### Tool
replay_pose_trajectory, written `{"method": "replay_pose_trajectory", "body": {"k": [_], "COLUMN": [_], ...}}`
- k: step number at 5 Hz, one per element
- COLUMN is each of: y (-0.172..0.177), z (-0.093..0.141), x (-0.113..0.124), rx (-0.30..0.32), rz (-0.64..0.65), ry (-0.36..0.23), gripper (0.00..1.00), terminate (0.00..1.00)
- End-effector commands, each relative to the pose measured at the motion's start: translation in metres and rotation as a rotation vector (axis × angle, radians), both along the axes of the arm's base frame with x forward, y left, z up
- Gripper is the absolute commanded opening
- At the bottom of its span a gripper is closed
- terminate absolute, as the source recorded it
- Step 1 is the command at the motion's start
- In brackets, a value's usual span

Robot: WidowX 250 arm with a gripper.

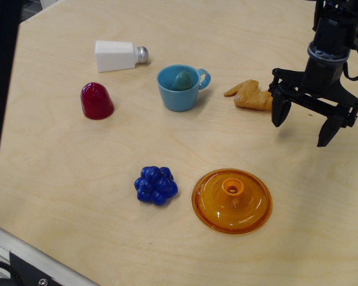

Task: Take cucumber out of cup

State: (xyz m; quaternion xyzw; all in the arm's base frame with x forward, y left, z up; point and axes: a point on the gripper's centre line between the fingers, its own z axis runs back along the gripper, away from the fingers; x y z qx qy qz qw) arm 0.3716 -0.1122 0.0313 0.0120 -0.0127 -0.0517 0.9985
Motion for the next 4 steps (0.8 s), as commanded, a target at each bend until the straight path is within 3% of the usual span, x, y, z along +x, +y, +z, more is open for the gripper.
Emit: {"method": "replay_pose_trajectory", "body": {"k": [1, 3, 4], "y": [0.000, 0.020, 0.032], "z": [0.000, 0.045, 0.060], "x": [0.000, -0.019, -0.027], "rx": [0.000, 0.019, 0.042], "rz": [0.000, 0.126, 0.219], "ry": [0.000, -0.087, -0.101], "gripper": [1.00, 1.00, 1.00], "terminate": [0.00, 0.00, 0.00]}}
